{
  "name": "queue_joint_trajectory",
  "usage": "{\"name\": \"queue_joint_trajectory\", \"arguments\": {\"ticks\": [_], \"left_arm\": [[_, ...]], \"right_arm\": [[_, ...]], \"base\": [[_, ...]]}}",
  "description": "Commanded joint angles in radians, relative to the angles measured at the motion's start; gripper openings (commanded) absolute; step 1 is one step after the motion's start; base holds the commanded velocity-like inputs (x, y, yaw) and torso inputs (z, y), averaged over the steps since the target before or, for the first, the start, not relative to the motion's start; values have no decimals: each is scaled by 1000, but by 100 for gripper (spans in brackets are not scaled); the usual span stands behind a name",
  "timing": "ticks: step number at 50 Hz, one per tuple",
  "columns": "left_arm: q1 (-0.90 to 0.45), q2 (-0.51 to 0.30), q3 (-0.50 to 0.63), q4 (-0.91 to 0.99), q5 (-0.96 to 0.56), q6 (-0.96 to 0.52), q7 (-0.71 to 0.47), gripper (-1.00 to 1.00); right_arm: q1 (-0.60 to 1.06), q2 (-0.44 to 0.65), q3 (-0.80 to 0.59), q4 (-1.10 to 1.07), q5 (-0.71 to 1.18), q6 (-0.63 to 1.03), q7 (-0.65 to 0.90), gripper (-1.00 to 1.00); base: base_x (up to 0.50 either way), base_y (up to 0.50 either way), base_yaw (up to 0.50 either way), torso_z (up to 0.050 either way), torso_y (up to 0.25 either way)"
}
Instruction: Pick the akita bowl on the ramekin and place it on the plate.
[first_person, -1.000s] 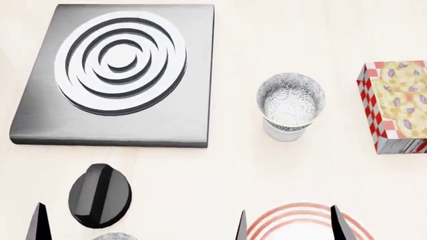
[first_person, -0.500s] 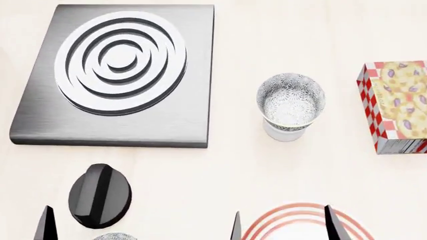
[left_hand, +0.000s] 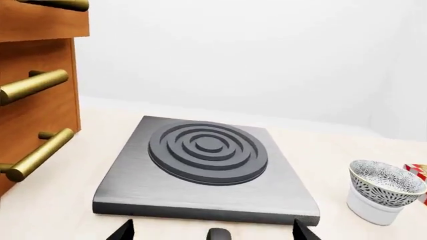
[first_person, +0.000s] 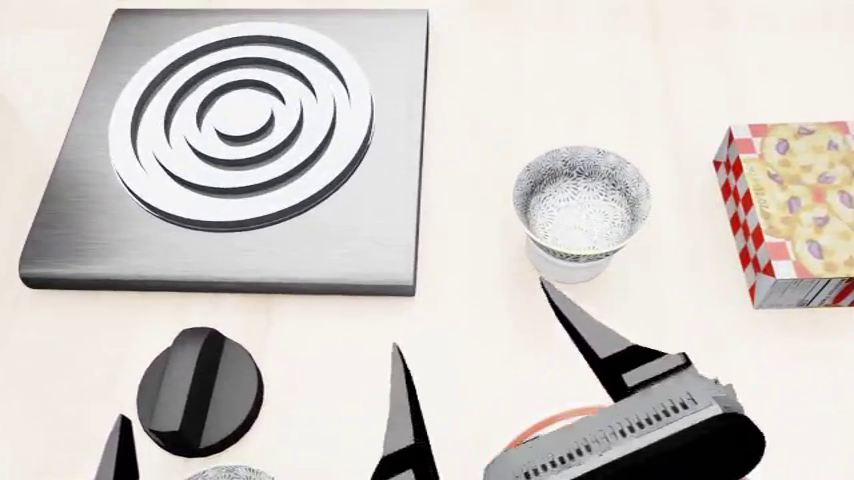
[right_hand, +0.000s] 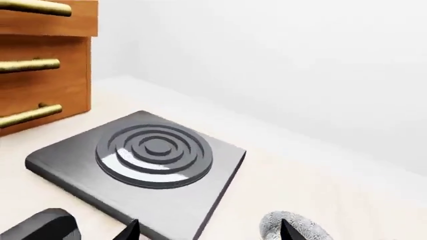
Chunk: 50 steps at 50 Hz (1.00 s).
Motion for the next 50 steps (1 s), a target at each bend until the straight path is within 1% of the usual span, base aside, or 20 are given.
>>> {"name": "queue_joint_trajectory", "arguments": {"ticks": [1, 2, 4, 6, 7, 8, 9, 11, 12, 15, 17, 18, 20, 22, 25, 28, 35, 36, 42, 50], "left_arm": [[-19, -7, -1, -37, -27, -4, -1, 100], [-20, -8, -1, -40, -28, -2, 0, 100], [-25, -8, -2, -49, -34, -1, 0, 100], [-25, -12, -4, -42, -40, -6, -3, 100], [-26, -14, -5, -39, -41, -6, -4, 100], [-27, -15, -7, -38, -45, -8, -5, 100], [-28, -15, -7, -39, -47, -7, -5, 100], [-29, -16, -5, -42, -48, -6, -5, 100], [-30, -16, -2, -44, -47, -7, -5, 100], [-32, -19, -1, -44, -49, -7, -6, 100], [-37, -22, -3, -43, -56, -15, -9, 100], [-40, -23, -2, -42, -58, -18, -10, 100], [-44, -23, 1, -44, -58, -22, -12, 100], [-44, -26, 7, -33, -51, -28, -16, 100], [-44, -28, 5, -30, -54, -27, -19, 100], [-40, -30, 9, -36, -51, -17, -16, 100], [-38, -33, 10, -40, -53, -13, -18, 100], [-34, -34, 12, -38, -52, -7, -16, 100], [-35, -35, 12, -45, -53, -1, -17, 100], [-32, -38, 9, -51, -58, 9, -18, 100]], "right_arm": [[516, 129, -234, 50, -37, 444, -86, 100], [553, 136, -266, 75, -75, 424, -76, 100], [646, 155, -340, 134, -75, 411, -163, 100], [759, 193, -495, 186, -150, 411, -228, 100], [765, 179, -460, 206, -113, 414, -253, 100], [761, 181, -429, 227, -87, 336, -284, 100], [858, 208, -547, 241, -133, 413, -347, 100], [906, 185, -506, 252, -52, 529, -424, 100], [957, 192, -533, 281, -55, 535, -462, 100], [1001, 200, -571, 333, -72, 505, -496, 100], [1023, 204, -624, 393, -83, 499, -532, 100], [1040, 211, -680, 434, -100, 484, -563, 100], [1053, 208, -702, 467, -101, 479, -587, 100], [1080, 213, -770, 515, -124, 445, -633, 100], [1100, 216, -816, 542, -139, 442, -663, 100], [1091, 229, -822, 558, -100, 415, -722, 100], [1075, 251, -866, 595, -95, 410, -763, 100], [1055, 240, -861, 646, -122, 374, -717, 100], [1041, 228, -912, 720, -170, 329, -701, 100], [1072, 205, -898, 770, -209, 287, -659, 100]], "base": [[0, 0, 0, 0, 0], [0, 0, 0, 0, 0], [0, 0, 0, 0, 0], [0, 0, 0, 0, 0], [0, 0, 0, 0, 0], [0, 0, 0, 0, 0], [0, 0, 0, 0, 0], [0, 0, 0, 0, 0], [0, 0, 0, 0, 0], [0, 0, 0, 0, 0], [0, 0, 0, 0, 0], [0, 0, 0, 0, 0], [0, 0, 0, 0, 0], [0, 0, 0, 0, 0], [0, 0, 0, 0, 0], [0, 0, 0, 0, 0], [0, 0, 0, 0, 0], [0, 0, 0, 0, 0], [0, 0, 0, 0, 0], [0, 0, 0, 0, 0]]}}
